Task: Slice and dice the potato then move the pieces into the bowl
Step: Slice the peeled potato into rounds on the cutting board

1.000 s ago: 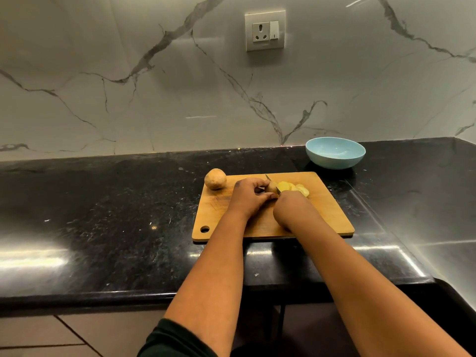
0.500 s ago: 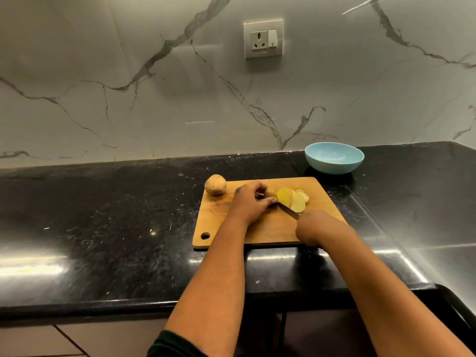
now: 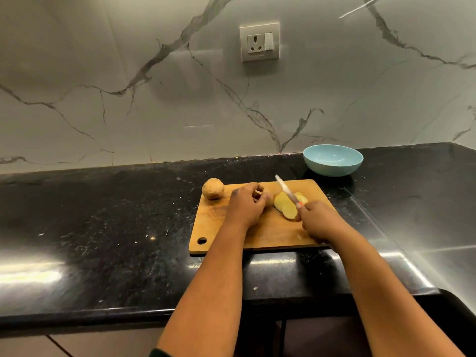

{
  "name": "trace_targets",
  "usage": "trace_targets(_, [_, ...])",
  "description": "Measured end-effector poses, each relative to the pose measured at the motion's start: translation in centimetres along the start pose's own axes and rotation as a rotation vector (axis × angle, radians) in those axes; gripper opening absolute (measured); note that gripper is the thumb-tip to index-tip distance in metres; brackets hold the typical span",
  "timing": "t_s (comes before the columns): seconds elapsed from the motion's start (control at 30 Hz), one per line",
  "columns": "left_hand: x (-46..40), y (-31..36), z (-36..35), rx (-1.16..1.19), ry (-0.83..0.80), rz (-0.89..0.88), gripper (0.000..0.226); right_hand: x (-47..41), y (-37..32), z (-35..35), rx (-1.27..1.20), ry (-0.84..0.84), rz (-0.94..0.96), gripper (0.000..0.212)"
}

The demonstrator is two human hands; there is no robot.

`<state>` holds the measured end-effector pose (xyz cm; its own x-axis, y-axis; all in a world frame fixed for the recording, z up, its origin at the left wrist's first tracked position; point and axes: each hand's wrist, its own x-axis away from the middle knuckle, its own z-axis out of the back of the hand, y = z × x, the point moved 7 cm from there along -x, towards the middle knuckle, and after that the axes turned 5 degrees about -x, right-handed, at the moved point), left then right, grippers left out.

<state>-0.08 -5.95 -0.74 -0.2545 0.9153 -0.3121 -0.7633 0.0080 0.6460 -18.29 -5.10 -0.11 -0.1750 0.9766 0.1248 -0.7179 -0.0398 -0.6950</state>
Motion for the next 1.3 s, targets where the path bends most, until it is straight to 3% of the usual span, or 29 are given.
trace_targets(0.1, [0.0, -0.2, -0.3, 0.04, -0.017, 0.039, 0.044, -0.1, 0.6, 0.1, -0.105, 0.13, 0.069, 0.041])
trace_targets(0.33, [0.0, -0.4, -0.6, 0.152, -0.049, 0.101, 0.038, 2.1, 0.3, -0.3, -0.211, 0.431, 0.243, 0.025])
trace_targets(0.5, [0.3, -0.3, -0.3, 0.166, -0.004, 0.134, 0.036, 3.0, -0.5, -1.7, -0.091, 0.399, 0.327, 0.025])
trace_targets(0.67, [0.6, 0.1, -0.2, 0.138, 0.022, 0.138, 0.037, 2.3, -0.9, -2.0, 0.008, 0.303, 0.247, 0.027])
trace_targets(0.93, [0.6, 0.5, -0.7, 0.164, 0.039, 0.168, 0.037, 2.6, -1.5, -2.2, 0.081, 0.302, 0.284, 0.031])
trace_targets(1.13, [1.1, 0.6, -0.8, 0.208, 0.033, 0.176, 0.036, 3.7, -2.7, -2.7, 0.136, 0.354, 0.293, 0.052])
trace_targets(1.3, [0.9, 0.3, -0.9, 0.247, 0.036, 0.201, 0.035, 3.8, -2.4, -2.6, 0.082, 0.408, 0.306, 0.041])
